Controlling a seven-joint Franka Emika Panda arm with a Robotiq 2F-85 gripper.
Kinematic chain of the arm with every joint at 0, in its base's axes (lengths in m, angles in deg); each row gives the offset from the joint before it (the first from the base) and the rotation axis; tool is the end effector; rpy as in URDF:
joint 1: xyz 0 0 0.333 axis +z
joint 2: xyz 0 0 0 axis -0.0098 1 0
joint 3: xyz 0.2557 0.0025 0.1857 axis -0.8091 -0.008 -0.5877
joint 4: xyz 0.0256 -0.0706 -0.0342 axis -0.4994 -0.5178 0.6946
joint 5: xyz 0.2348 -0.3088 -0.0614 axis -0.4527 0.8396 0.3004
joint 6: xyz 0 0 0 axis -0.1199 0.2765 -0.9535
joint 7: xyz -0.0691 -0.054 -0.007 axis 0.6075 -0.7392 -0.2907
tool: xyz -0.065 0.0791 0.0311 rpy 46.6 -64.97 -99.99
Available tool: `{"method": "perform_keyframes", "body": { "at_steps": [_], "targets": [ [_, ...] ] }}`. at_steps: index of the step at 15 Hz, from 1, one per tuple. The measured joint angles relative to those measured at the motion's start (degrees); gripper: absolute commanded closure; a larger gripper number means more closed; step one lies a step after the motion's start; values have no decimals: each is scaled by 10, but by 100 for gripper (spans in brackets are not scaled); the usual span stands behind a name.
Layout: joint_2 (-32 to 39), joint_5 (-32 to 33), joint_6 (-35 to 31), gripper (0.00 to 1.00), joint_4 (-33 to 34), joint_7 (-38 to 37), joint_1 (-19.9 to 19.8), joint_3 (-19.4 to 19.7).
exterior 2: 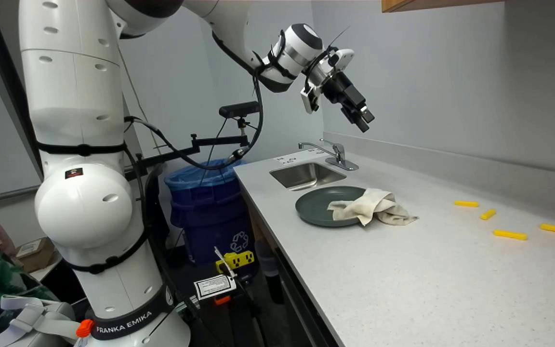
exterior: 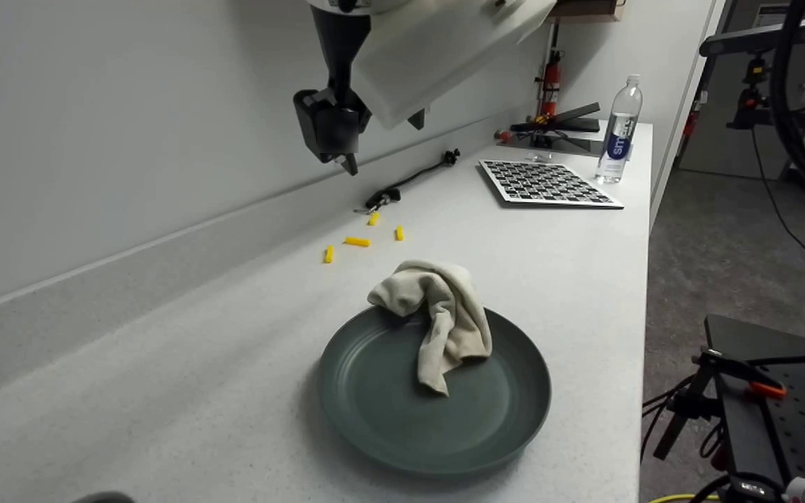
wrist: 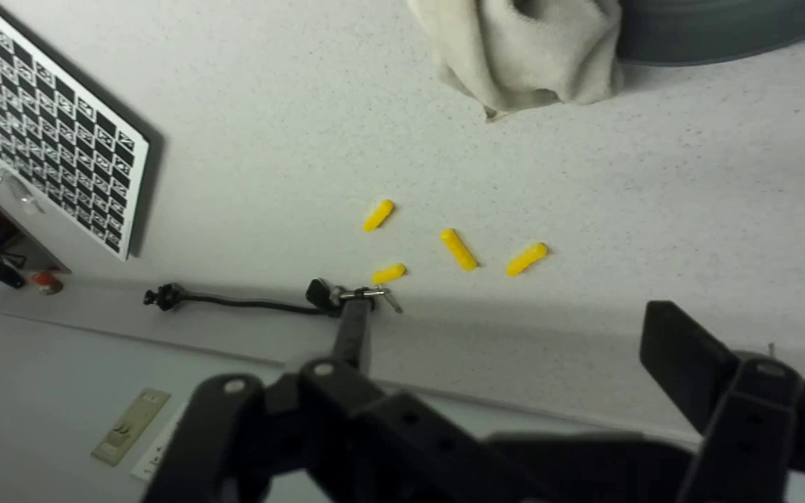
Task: Use the towel on the left to wipe the grey plate
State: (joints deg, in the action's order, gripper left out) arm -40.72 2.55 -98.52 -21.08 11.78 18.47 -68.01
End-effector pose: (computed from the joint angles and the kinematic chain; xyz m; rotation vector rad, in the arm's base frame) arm 0.5784 0.2416 0.4468 2.5163 -0.4365 0.5882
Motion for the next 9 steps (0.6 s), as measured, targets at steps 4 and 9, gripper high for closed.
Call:
{"method": "perform_keyframes", "body": {
  "at_steps": [4, 9],
  "targets": [
    [4, -18, -48, 0, 0, 1, -3, 0],
    [10, -62, -125, 0, -2, 11, -9, 0]
  ]
}}
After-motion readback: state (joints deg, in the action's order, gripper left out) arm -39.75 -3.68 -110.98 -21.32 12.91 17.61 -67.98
